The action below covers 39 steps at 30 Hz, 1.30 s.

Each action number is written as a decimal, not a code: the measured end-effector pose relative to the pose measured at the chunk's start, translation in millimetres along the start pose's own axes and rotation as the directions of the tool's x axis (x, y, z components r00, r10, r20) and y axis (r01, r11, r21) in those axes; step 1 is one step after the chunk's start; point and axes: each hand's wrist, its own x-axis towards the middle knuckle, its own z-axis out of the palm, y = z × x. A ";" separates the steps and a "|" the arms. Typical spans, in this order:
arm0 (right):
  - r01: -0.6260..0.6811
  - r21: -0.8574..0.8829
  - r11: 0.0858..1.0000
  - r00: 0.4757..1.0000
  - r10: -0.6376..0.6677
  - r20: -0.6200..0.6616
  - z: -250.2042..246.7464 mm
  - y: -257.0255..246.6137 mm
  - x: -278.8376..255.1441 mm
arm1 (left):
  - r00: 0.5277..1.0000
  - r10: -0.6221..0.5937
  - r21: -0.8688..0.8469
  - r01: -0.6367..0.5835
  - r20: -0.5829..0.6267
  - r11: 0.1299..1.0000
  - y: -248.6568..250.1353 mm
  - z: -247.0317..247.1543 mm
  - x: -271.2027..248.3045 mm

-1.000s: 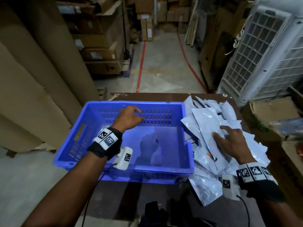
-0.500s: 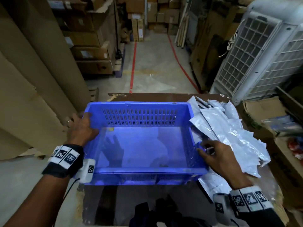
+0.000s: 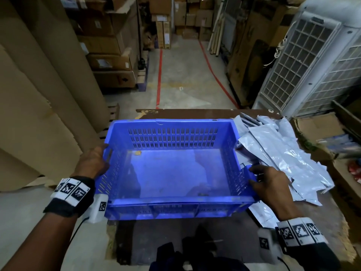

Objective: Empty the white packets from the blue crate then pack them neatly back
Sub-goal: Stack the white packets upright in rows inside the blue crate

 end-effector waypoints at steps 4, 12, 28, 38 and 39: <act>0.018 0.027 0.999 1.000 -0.019 0.020 5.9 -11.5 -1.5 | 0.999 -0.034 -0.003 0.034 0.018 0.999 -18.6 -5.5 5.1; -0.002 0.024 1.000 0.999 0.001 0.042 17.4 -13.1 2.8 | 0.996 -0.073 -0.005 0.073 0.045 0.997 -37.3 -10.8 17.7; 0.031 -0.009 0.999 0.990 -0.032 -0.136 -31.4 76.6 46.9 | 0.711 0.653 -0.105 -0.651 0.261 0.751 194.2 35.2 -67.8; -0.024 0.362 0.932 0.980 -0.050 0.194 -9.1 114.2 36.5 | 0.498 0.713 -0.334 -0.648 0.493 0.684 322.3 116.0 -117.3; -0.035 0.407 0.913 0.977 -0.055 0.207 -10.1 118.2 36.2 | 0.489 0.705 -0.308 -0.662 0.513 0.683 329.8 122.7 -117.3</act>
